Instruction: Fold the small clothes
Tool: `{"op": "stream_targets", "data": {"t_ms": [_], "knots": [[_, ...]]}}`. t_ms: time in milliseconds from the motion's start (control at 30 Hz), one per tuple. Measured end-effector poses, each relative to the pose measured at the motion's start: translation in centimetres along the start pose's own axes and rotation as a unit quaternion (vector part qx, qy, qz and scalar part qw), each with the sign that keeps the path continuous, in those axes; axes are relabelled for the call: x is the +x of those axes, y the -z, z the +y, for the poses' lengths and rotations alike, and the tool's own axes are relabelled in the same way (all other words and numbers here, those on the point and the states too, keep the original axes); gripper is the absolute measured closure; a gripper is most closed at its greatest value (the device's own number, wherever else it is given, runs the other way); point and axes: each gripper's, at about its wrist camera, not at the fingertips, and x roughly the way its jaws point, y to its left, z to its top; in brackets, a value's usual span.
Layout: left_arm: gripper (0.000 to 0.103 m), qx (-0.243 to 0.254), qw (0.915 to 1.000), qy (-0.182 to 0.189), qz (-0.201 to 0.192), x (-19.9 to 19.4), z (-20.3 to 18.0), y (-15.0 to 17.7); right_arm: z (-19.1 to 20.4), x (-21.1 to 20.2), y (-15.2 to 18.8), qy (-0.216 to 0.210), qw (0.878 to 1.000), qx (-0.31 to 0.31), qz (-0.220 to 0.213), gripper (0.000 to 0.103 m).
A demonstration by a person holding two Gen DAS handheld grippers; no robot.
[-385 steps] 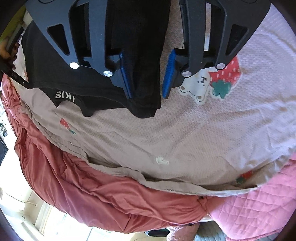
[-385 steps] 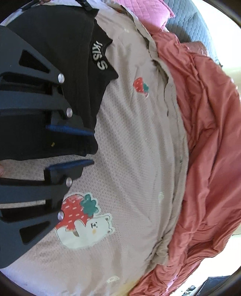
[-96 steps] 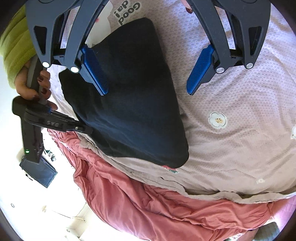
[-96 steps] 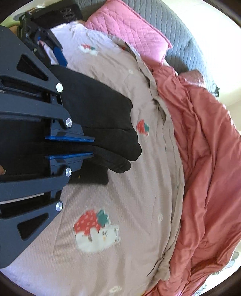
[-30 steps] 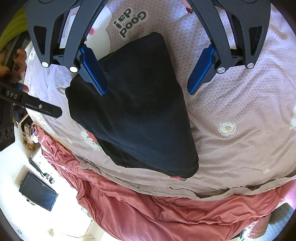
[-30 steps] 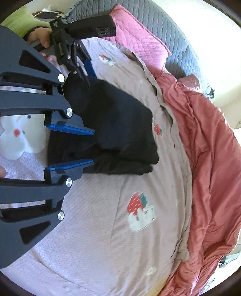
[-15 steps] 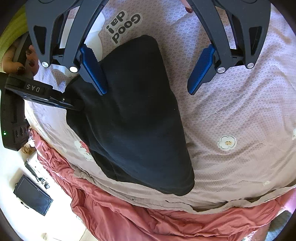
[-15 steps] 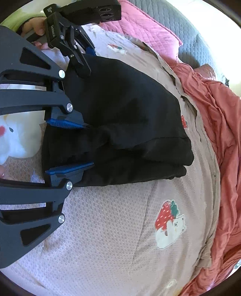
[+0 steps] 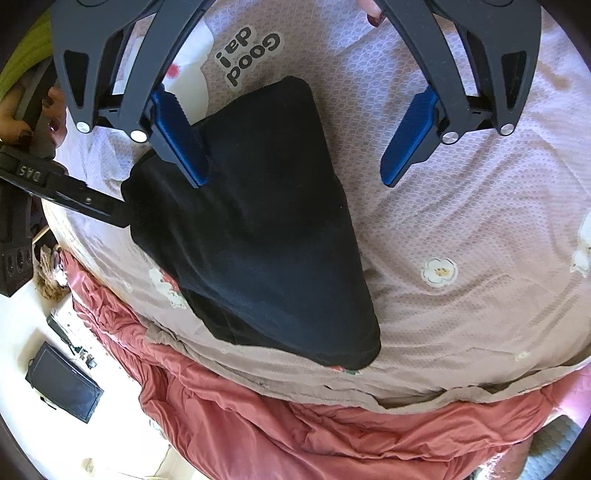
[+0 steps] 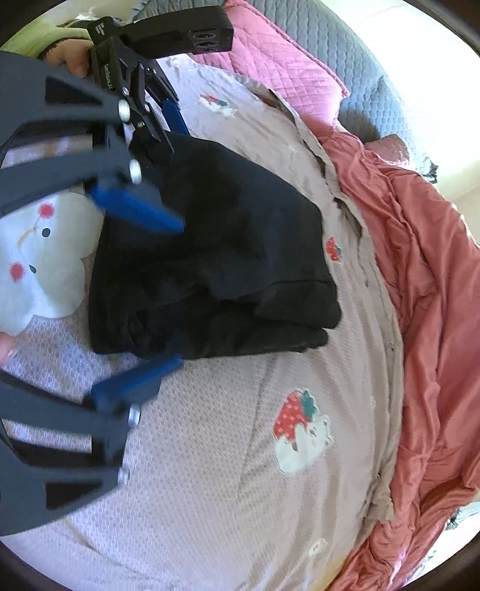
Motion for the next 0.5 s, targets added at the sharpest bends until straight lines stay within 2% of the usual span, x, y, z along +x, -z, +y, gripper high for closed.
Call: {"op": "stream_targets", "data": {"t_ms": [67, 133, 500], "knots": [[0.01, -0.002, 1.0, -0.006, -0.005, -0.4, 0.0, -0.1, 0.1, -0.5, -0.1, 0.001, 1.0, -0.004, -0.009, 0.021], [0.01, -0.003, 0.9999, -0.009, -0.007, -0.8, 0.1, -0.3, 0.4, -0.7, -0.2, 0.009, 1.0, -0.007, -0.018, 0.01], [0.01, -0.014, 0.9989, -0.031, -0.032, -2.9, 0.1, -0.3, 0.3, -2.0, -0.1, 0.032, 0.998, -0.009, -0.046, 0.005]]}}
